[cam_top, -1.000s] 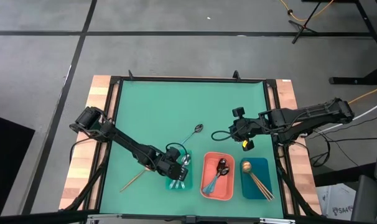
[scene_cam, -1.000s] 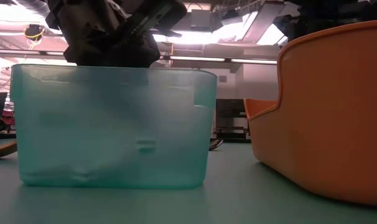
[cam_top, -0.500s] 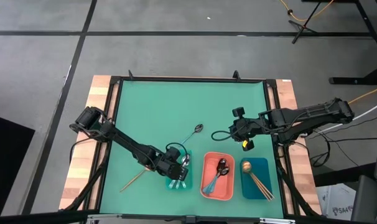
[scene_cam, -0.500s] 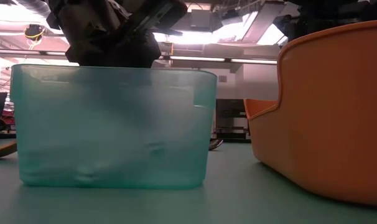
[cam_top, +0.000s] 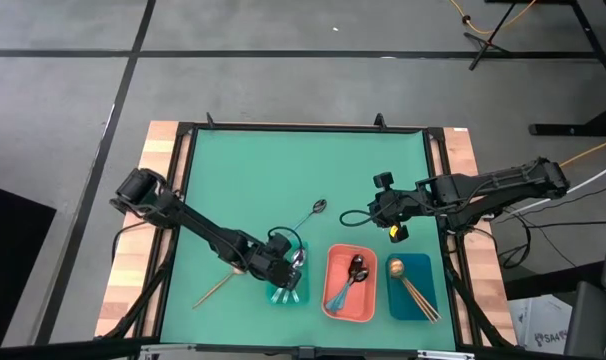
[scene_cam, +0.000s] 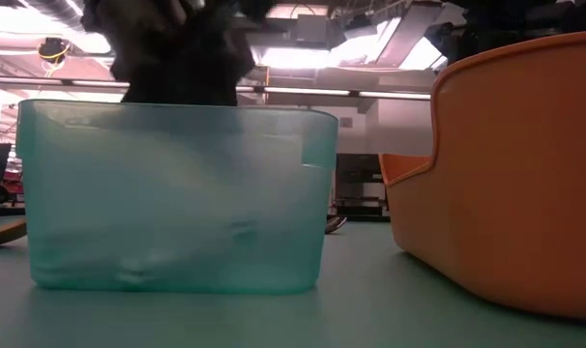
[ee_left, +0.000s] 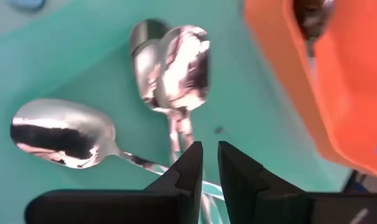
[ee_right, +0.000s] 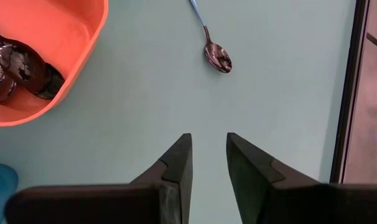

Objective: Sort silverware by color (type)
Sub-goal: Put the golden spoon into the blue bin

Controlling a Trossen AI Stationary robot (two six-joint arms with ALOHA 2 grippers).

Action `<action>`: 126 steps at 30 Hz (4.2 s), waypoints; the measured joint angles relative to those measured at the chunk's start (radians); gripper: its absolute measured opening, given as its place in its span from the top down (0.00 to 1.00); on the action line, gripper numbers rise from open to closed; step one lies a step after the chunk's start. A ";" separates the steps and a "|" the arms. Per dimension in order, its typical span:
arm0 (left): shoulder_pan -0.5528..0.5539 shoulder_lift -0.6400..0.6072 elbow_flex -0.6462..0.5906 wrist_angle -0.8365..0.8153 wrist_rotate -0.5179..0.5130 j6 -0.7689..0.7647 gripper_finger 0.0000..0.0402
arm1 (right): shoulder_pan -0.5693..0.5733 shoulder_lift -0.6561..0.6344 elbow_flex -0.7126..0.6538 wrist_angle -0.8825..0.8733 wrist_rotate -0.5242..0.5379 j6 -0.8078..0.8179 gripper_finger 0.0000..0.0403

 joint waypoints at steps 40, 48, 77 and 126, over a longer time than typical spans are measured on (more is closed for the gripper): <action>-0.207 -0.355 0.002 -0.707 0.057 0.017 0.90 | 0.000 0.000 0.000 -0.001 0.000 0.001 0.78; -0.311 -0.355 -0.044 -0.672 0.050 -0.055 0.90 | 0.000 0.000 0.000 -0.001 0.000 0.001 0.78; -0.333 -0.355 -0.353 -0.295 0.056 -0.111 0.90 | 0.000 0.000 0.000 0.000 0.000 0.001 0.78; -0.335 -0.225 -0.352 -0.250 0.046 -0.114 0.95 | 0.000 0.000 0.000 0.000 -0.065 0.001 0.78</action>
